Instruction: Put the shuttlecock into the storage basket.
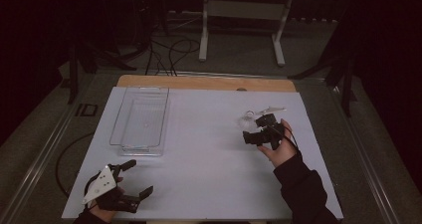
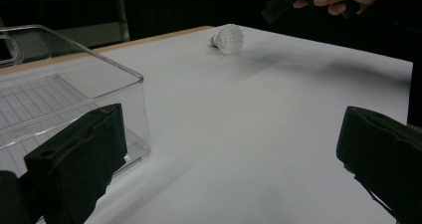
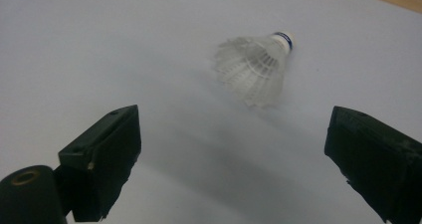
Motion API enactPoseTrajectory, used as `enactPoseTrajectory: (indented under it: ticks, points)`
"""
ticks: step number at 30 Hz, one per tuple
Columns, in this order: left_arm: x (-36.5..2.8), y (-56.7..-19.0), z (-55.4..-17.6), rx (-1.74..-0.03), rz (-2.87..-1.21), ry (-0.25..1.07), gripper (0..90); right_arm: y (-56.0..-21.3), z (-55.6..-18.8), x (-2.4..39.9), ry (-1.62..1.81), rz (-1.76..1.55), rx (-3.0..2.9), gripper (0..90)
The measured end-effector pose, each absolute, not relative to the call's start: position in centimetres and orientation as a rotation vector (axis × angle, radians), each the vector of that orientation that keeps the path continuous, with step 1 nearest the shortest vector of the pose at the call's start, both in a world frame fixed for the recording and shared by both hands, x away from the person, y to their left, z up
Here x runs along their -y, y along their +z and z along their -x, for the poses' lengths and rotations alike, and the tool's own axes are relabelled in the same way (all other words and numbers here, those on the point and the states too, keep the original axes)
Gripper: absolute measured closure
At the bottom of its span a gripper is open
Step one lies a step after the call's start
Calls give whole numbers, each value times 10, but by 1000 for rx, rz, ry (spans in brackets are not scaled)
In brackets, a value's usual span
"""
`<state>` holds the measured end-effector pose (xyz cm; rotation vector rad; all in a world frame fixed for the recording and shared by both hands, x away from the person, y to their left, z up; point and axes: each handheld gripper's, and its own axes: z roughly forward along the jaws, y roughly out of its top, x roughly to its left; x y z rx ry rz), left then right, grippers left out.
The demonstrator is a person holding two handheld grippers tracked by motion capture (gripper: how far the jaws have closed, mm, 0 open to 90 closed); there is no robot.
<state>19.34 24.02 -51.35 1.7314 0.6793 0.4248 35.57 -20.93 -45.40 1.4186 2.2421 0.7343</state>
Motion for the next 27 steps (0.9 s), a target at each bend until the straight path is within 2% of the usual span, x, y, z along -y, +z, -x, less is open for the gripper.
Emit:
enactPoseTrajectory:
  ticks: [17,27]
  points:
    - [-240,-514,-194,-680,-1736,420,1,-467,-380,211,617,-1608,-2254,90]
    - [-240,-514,-194,-684,-1735,416,1,-471,-400,209,511,-1717,-2277,131]
